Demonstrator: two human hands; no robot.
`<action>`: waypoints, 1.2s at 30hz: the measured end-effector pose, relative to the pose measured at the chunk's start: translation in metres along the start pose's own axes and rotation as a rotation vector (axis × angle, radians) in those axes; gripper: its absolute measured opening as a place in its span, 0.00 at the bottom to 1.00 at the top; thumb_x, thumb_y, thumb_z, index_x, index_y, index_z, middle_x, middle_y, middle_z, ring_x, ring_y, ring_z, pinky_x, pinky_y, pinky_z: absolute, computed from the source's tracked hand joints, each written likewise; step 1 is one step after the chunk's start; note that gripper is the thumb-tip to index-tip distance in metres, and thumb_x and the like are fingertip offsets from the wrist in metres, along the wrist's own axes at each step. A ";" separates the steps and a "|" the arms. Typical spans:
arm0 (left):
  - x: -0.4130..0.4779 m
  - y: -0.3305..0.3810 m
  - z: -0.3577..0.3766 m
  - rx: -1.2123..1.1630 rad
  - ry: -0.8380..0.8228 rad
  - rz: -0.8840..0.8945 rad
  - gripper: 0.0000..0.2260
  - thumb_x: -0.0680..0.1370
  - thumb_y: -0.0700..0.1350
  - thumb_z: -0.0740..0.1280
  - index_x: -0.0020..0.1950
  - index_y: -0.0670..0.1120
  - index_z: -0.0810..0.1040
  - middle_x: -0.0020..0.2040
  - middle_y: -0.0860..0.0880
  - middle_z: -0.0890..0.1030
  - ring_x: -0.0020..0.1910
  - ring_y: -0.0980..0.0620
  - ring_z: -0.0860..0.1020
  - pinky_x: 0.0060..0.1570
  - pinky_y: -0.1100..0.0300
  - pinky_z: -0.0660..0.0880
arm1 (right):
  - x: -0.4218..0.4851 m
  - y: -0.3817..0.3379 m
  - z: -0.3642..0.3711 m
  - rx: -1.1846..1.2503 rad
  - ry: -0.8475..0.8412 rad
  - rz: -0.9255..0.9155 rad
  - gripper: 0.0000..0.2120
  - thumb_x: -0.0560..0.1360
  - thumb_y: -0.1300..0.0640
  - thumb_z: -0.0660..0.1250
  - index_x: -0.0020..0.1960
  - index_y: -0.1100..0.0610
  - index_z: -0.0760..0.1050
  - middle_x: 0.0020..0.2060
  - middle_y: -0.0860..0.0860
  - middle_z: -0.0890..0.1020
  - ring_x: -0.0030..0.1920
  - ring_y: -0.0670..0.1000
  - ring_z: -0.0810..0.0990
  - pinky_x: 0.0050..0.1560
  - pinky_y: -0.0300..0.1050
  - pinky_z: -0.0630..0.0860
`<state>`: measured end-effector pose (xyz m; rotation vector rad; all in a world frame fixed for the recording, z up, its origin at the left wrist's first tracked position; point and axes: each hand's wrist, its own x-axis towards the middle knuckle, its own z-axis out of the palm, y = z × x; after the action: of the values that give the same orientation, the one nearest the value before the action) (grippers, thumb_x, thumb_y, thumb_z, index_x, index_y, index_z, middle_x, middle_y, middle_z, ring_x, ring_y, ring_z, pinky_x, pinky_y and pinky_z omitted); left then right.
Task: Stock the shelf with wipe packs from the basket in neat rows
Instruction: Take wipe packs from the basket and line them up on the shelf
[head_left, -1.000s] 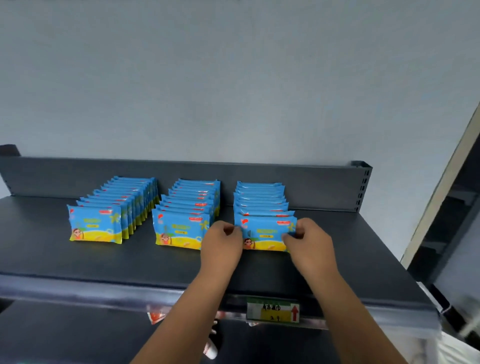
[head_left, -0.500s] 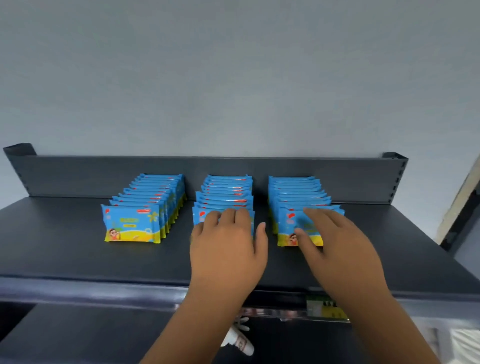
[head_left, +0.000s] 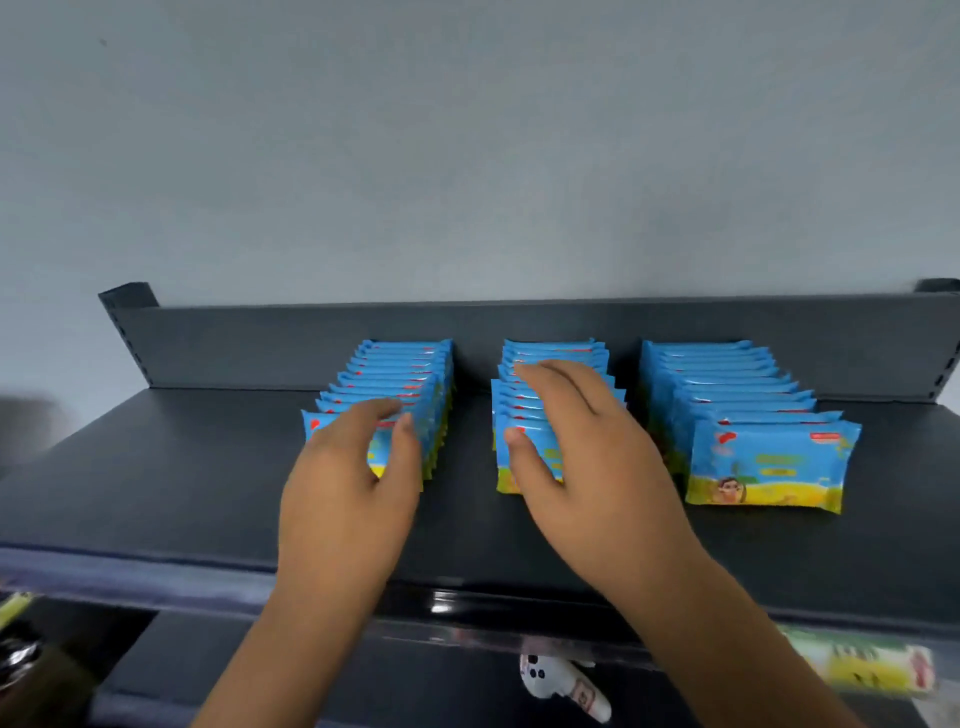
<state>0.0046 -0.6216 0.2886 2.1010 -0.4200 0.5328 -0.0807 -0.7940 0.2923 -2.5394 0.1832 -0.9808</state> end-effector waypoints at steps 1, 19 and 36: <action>0.009 -0.005 -0.008 -0.246 0.042 -0.084 0.08 0.82 0.49 0.65 0.53 0.51 0.83 0.47 0.55 0.86 0.44 0.52 0.82 0.44 0.55 0.77 | 0.005 -0.013 0.012 0.146 0.020 0.066 0.21 0.81 0.50 0.66 0.73 0.49 0.71 0.68 0.41 0.73 0.69 0.41 0.72 0.67 0.34 0.69; 0.124 -0.139 0.024 -1.006 -0.179 -0.791 0.15 0.75 0.59 0.59 0.56 0.63 0.82 0.64 0.53 0.82 0.56 0.48 0.84 0.62 0.45 0.78 | 0.096 -0.063 0.200 1.087 0.244 1.087 0.35 0.69 0.23 0.54 0.62 0.45 0.80 0.47 0.47 0.89 0.49 0.51 0.88 0.60 0.55 0.80; 0.134 -0.138 0.036 -1.074 -0.506 -0.714 0.25 0.84 0.63 0.52 0.65 0.49 0.81 0.55 0.45 0.87 0.53 0.44 0.86 0.61 0.43 0.79 | 0.100 -0.057 0.197 1.006 0.181 1.024 0.24 0.85 0.39 0.52 0.56 0.50 0.82 0.46 0.51 0.89 0.49 0.52 0.88 0.59 0.54 0.82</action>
<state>0.1930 -0.5903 0.2445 1.1530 -0.1346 -0.5682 0.1239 -0.7042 0.2453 -1.1627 0.7278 -0.6013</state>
